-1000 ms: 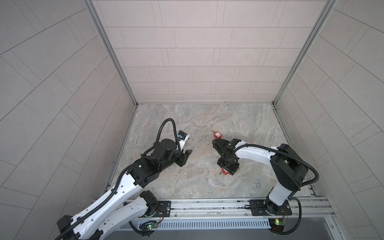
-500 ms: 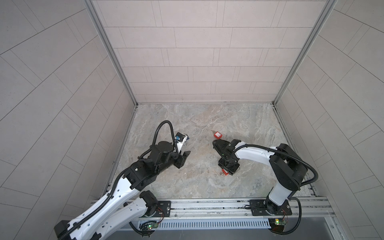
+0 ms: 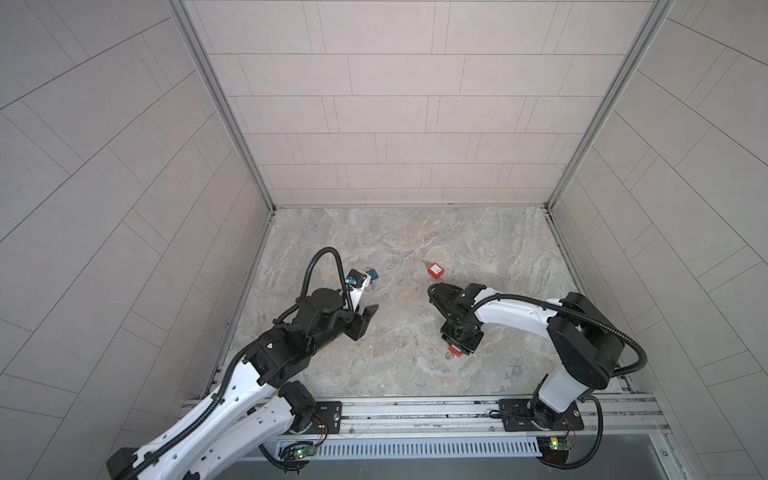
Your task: Lock with the key
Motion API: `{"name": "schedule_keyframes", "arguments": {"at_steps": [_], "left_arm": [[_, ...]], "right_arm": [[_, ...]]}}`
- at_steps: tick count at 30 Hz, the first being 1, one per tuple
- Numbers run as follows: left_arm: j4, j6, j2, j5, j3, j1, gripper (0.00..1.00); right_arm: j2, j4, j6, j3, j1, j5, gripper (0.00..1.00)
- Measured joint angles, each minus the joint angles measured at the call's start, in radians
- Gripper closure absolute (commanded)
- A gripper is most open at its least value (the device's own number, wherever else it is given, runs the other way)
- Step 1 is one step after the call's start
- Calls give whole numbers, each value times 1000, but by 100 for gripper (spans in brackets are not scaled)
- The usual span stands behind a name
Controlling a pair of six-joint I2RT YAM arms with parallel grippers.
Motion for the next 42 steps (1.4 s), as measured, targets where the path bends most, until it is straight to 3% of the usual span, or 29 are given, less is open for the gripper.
{"name": "schedule_keyframes", "arguments": {"at_steps": [7, 11, 14, 19, 24, 33, 42], "left_arm": [[44, -39, -11, -29, -31, 0, 40], [55, -69, -53, -81, -50, 2, 34], [53, -90, -88, -129, -50, 13, 26], [-12, -154, -106, -247, -43, 62, 25], [-65, -216, -89, -270, -43, 143, 25], [-61, -266, -76, -243, -44, 166, 25], [-28, -253, -2, -180, -57, 168, 24]], "right_arm": [[-25, -84, -110, 90, 45, 33, 65], [-10, -136, -199, 198, 73, 56, 66], [55, -200, -300, 336, 106, 74, 66], [200, -257, -515, 565, 145, 101, 66], [326, -315, -760, 698, 147, 158, 67], [421, -301, -1149, 657, 148, 240, 65], [354, -173, -1362, 528, 151, 225, 62]]}}
